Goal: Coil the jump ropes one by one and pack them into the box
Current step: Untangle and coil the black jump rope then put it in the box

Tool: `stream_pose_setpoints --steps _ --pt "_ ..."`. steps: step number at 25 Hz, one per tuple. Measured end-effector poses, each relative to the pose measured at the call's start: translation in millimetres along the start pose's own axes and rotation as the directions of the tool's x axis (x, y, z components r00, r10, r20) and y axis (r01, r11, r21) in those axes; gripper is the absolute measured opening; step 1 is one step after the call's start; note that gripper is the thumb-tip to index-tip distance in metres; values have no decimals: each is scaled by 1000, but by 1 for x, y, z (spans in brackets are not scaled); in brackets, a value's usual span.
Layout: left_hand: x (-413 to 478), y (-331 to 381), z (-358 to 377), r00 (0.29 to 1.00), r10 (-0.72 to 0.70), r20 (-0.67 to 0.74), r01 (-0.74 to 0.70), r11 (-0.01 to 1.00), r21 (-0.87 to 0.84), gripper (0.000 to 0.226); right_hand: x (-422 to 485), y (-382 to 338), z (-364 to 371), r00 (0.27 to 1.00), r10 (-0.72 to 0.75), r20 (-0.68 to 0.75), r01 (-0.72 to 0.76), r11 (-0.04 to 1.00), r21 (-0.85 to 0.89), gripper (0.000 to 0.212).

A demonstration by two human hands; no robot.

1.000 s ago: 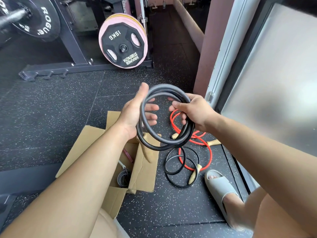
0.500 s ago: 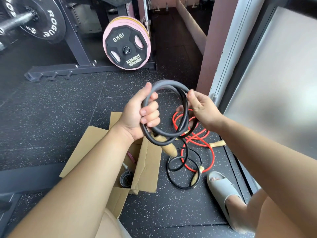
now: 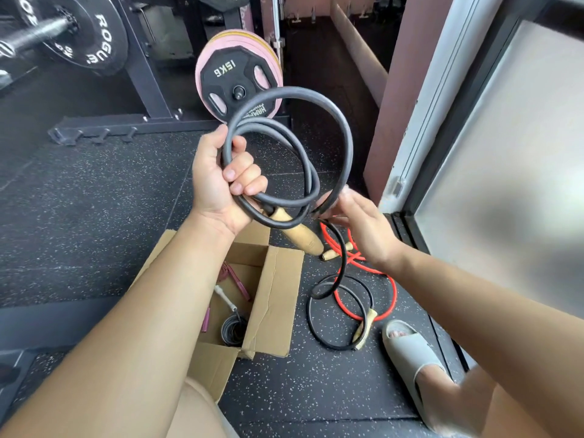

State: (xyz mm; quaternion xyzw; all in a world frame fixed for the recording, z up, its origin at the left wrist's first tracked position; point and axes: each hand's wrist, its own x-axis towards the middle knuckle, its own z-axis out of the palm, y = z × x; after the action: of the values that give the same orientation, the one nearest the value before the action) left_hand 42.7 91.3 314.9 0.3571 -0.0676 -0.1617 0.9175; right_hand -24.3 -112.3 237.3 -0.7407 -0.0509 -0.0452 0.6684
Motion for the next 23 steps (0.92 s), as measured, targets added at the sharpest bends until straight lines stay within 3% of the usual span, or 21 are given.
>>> stream_pose_setpoints --steps 5,7,10,12,15,18,21,23 --pt "-1 -1 -2 998 23 -56 -21 999 34 29 1 -11 -1 993 -119 16 118 990 76 64" --pt "-1 -3 -1 997 31 -71 -27 999 45 29 -1 -11 0 980 -166 106 155 983 102 71" --pt "-1 0 -3 995 44 -91 -39 998 49 30 -6 -10 5 958 -241 156 254 965 -66 35" --pt "-1 2 -5 999 3 -53 0 998 57 31 -2 -8 4 967 -254 -6 250 956 -151 33" --pt "-4 0 -3 990 -120 73 111 987 111 31 12 1 -13 952 -108 -286 16 952 -305 27" --pt "-6 -7 0 984 -147 105 130 980 152 31 16 6 -25 982 96 -162 -178 747 -640 23" --pt "-7 -21 6 999 -37 21 30 960 277 30 4 5 -6 961 267 -77 -237 641 -730 11" --pt "-8 -34 13 995 96 -35 -74 910 407 28 -8 -1 15 949 313 -28 -213 576 -789 38"
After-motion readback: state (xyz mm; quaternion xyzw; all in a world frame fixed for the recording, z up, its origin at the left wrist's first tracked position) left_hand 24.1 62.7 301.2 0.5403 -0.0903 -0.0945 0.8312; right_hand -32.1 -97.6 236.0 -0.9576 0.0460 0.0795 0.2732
